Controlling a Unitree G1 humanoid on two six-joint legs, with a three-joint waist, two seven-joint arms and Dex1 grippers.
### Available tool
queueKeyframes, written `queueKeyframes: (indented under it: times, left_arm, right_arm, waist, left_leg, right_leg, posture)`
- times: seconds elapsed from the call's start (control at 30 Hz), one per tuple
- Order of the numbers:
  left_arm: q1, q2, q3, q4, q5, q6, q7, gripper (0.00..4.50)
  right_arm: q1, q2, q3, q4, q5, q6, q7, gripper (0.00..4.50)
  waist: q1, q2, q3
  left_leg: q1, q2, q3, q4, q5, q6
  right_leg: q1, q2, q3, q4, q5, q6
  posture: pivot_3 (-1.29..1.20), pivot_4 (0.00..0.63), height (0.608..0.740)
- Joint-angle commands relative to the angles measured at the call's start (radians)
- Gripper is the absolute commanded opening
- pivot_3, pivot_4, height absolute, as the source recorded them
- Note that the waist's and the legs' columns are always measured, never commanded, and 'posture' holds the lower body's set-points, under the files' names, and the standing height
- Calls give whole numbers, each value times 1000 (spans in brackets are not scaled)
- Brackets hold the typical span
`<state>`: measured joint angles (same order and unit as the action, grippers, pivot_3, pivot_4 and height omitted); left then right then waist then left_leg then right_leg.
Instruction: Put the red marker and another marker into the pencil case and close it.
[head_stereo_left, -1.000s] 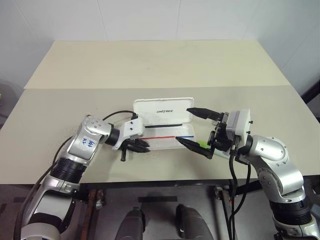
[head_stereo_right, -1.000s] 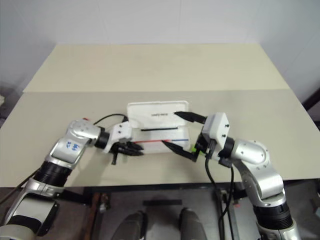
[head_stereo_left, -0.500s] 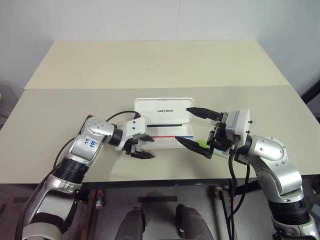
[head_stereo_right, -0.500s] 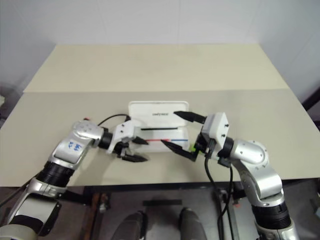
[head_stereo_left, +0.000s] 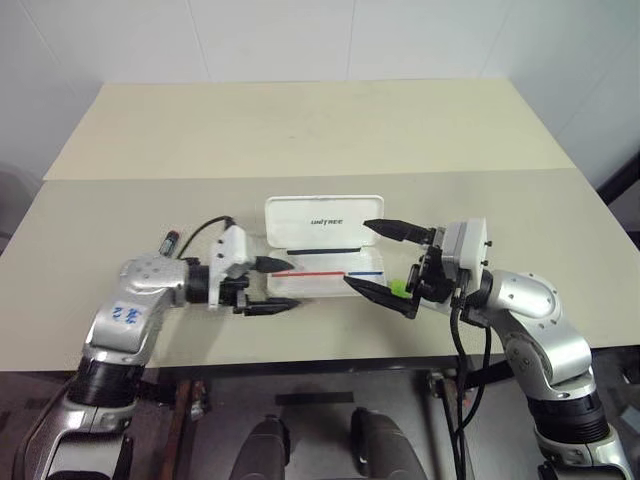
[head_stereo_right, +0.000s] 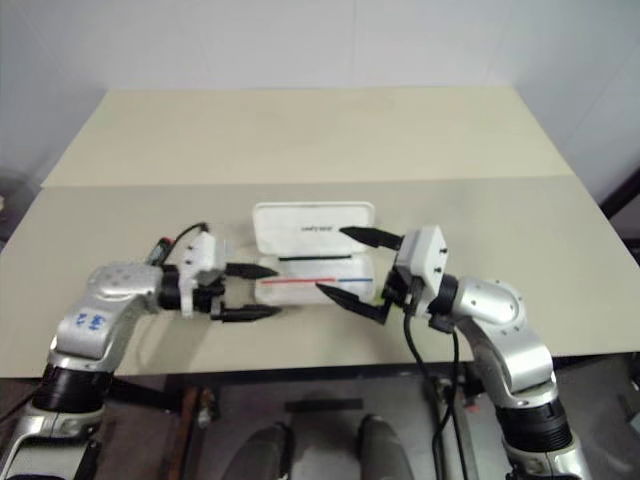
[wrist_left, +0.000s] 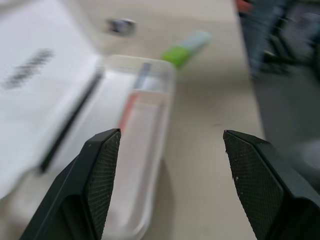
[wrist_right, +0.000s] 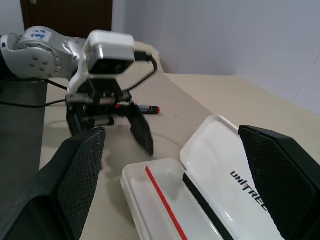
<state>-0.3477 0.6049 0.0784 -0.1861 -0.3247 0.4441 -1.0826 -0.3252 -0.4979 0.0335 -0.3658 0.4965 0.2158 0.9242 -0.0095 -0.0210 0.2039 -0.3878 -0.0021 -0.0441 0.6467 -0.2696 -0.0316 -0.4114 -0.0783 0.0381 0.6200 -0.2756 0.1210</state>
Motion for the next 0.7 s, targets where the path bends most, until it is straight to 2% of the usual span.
queueKeyframes:
  times: [0.03,0.1,0.23,0.43,0.7]
  left_arm:
    - [95,-16,125,-87,-40,-8,125,3482]
    - [184,-46,211,-85,-51,5,216,3482]
    - [289,-60,301,-73,-37,-45,313,3482]
    - [315,-63,421,5,-8,-116,472,3482]
    - [294,-3,412,206,54,-202,522,3482]
  right_arm:
    - [-22,11,-3,8,22,-25,23,4500]
    - [-35,19,8,24,21,-27,35,4500]
    - [-51,28,15,47,20,-31,56,4500]
    - [-69,37,29,70,19,-33,78,4500]
    - [-69,29,23,64,18,-24,78,4500]
  waist:
    - [0,0,0]
    - [1,0,0]
    - [2,0,0]
    - [8,0,0]
    - [5,0,0]
  left_leg:
    - [0,0,0,0,0,0]
    - [0,0,-1,0,0,0]
    - [1,0,-1,-1,-1,0]
    - [1,2,-1,0,0,-1]
    - [1,1,0,-3,-1,-2]
  right_leg:
    - [0,-1,0,0,0,0]
    - [0,-1,0,0,0,0]
    - [0,-1,0,0,0,0]
    - [1,-2,-2,-2,1,-2]
    - [-1,-1,-1,-3,1,-3]
  posture:
    - [0,150,740]
    - [0,150,740]
    - [0,150,740]
    - [0,150,740]
    - [0,150,740]
